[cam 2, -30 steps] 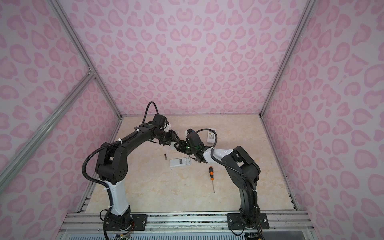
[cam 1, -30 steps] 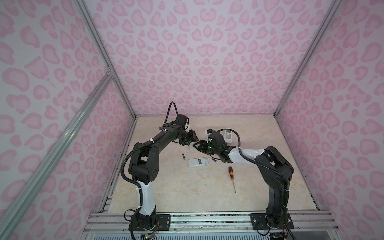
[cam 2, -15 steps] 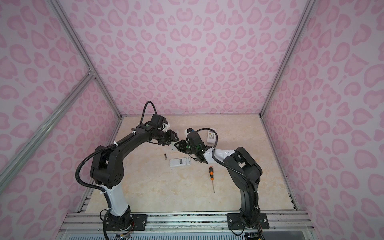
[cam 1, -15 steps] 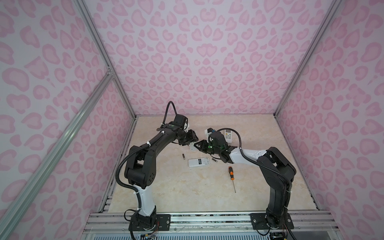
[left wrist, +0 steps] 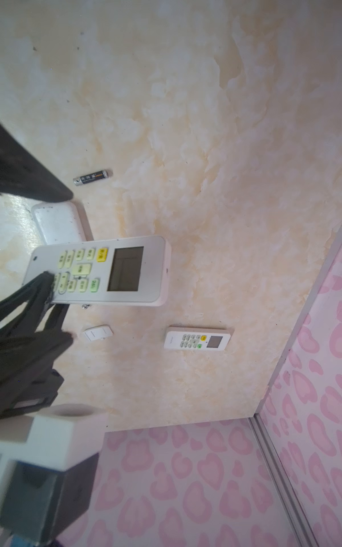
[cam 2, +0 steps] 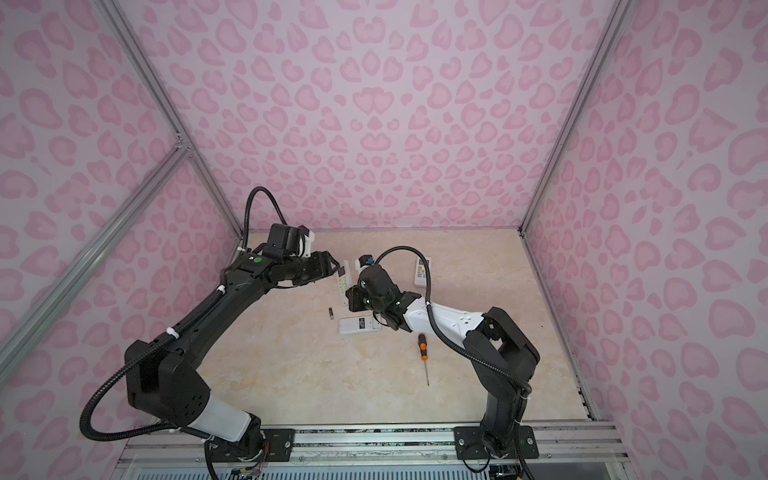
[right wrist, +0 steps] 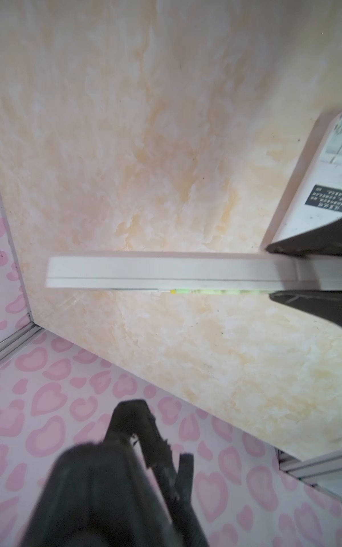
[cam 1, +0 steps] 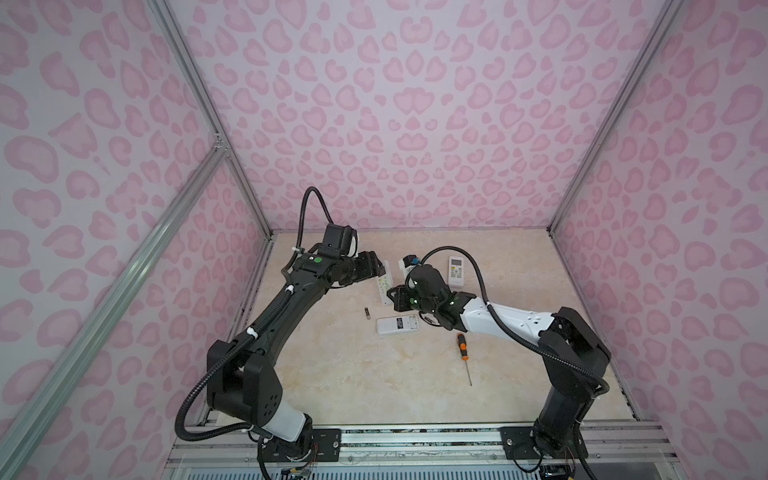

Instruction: Unload the batteries from the remote control

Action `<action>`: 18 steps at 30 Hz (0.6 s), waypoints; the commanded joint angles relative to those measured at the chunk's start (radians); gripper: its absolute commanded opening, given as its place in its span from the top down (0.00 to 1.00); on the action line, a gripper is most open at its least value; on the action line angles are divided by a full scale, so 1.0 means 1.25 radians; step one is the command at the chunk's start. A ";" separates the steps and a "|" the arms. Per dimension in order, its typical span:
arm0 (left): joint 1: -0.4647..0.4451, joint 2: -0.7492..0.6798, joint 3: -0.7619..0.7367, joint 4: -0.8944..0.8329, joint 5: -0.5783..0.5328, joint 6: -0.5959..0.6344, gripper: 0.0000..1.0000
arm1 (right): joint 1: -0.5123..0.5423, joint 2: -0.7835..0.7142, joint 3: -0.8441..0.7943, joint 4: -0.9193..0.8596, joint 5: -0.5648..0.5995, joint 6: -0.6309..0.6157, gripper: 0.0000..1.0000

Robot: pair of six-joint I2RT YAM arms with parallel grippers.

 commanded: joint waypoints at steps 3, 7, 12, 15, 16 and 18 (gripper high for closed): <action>0.030 -0.065 -0.022 -0.031 0.027 -0.099 0.36 | 0.072 -0.013 0.023 -0.100 0.213 -0.227 0.98; 0.042 -0.114 -0.066 -0.027 0.049 -0.162 0.37 | 0.131 -0.014 0.028 -0.097 0.342 -0.345 0.99; 0.051 -0.151 -0.092 -0.011 0.075 -0.196 0.31 | 0.190 -0.010 0.027 -0.062 0.459 -0.442 0.99; 0.063 -0.151 -0.111 -0.011 0.097 -0.225 0.33 | 0.221 -0.007 0.026 -0.039 0.505 -0.495 0.99; 0.066 -0.149 -0.117 -0.011 0.108 -0.240 0.33 | 0.230 -0.005 0.026 -0.034 0.517 -0.508 0.99; 0.069 -0.145 -0.125 -0.010 0.133 -0.267 0.35 | 0.247 -0.002 0.025 -0.024 0.542 -0.535 0.99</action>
